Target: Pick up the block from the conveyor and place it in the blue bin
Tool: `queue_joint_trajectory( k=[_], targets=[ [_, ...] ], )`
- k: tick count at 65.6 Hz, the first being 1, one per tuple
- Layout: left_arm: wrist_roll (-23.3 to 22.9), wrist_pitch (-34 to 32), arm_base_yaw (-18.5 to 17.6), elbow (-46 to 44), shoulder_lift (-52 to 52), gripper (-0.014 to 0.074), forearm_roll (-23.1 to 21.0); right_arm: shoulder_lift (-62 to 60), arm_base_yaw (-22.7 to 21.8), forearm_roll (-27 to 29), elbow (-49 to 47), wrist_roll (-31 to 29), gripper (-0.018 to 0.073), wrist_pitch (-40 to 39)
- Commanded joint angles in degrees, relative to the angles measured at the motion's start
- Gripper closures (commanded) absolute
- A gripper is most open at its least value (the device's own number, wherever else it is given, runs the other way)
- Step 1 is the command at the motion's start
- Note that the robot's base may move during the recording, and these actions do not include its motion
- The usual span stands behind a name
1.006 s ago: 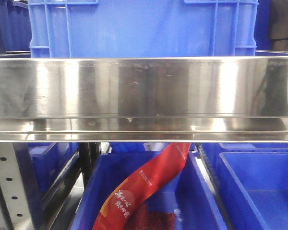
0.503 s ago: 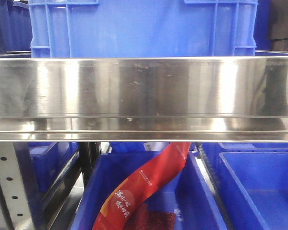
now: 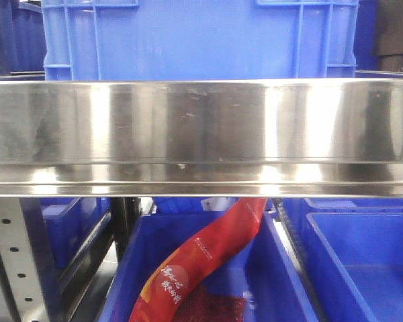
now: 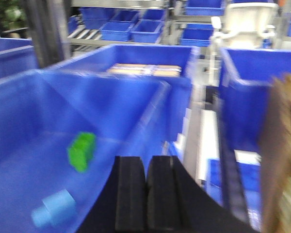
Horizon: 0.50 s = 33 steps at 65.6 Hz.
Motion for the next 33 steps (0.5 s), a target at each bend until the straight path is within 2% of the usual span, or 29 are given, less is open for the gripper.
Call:
queue_joint_trajectory(
  k=[1,6,15,24,33],
  targets=[
    [0.04,-1.66,2.35,6.19,-6.15,0.0707,-0.56,-5.18,-1.58,-0.05,6.89,-0.16,0.072,-5.79],
    [0.04,-1.66,5.3,10.88,-11.13,0.0707,-0.56,-8.86,-3.02,-0.05,12.84,-0.16,0.072,-8.41],
    [0.04,-1.66,10.74,17.71,-19.03,0.0707,-0.56,-16.32,-5.41,-0.05,20.84,-0.16,0.072,-8.68],
    [0.04,-1.66,15.54,23.09,-25.76,0.0707,-0.56,-23.33,-6.69,-0.05,26.08,-0.16,0.072,-8.68],
    [0.04,-1.66,18.51,26.06,-30.44,0.0707,-0.56,-29.66,-6.69,-0.05,28.0,-0.16,0.072,-6.82]
  ],
)
